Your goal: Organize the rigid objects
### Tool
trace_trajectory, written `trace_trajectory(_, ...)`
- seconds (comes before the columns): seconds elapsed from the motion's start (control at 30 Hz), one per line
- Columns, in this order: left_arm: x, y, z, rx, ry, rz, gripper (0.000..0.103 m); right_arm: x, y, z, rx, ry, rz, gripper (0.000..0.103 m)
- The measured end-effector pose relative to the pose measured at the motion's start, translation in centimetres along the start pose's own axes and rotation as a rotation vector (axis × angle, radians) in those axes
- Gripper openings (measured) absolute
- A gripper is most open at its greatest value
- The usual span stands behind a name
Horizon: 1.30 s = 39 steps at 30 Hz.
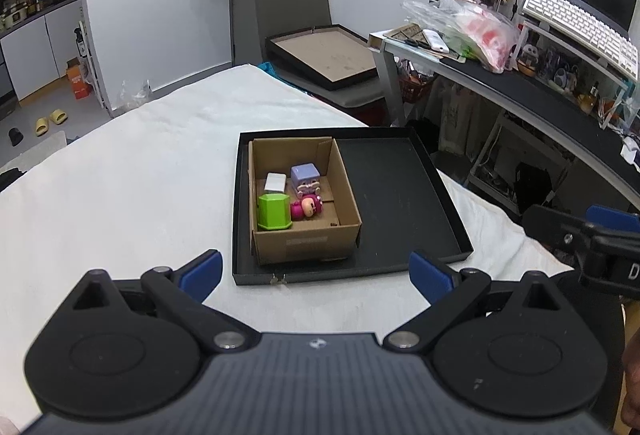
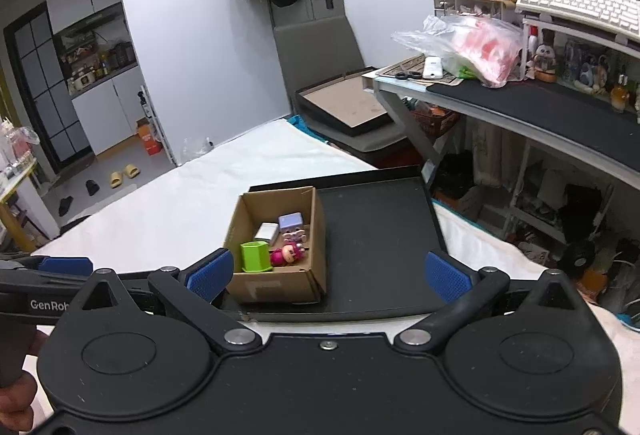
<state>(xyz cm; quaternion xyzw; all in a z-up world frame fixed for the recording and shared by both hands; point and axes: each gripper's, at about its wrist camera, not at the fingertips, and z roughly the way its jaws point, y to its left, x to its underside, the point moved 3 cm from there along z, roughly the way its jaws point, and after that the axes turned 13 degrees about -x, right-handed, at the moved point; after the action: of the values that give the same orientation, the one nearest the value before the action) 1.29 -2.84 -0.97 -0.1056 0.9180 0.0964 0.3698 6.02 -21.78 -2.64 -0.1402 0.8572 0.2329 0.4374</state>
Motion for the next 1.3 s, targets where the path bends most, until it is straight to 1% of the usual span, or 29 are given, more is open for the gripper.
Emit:
trace_trajectory(0.23,0.6,0.1,0.0,-0.002,0.008,0.001,0.099,0.6,-0.5,-0.4,0.017,0.002,0.01,0.103)
trace_trajectory(0.63,0.7,0.0,0.4,-0.009,0.017,0.003,0.099,1.3,-1.3,-0.4,0.033,0.01,0.022,0.103)
trace_trajectory(1.3,1.0,0.0,1.0,-0.005,0.034,0.002,0.099,1.6,-0.9,0.0,0.048,0.032,0.003,0.103)
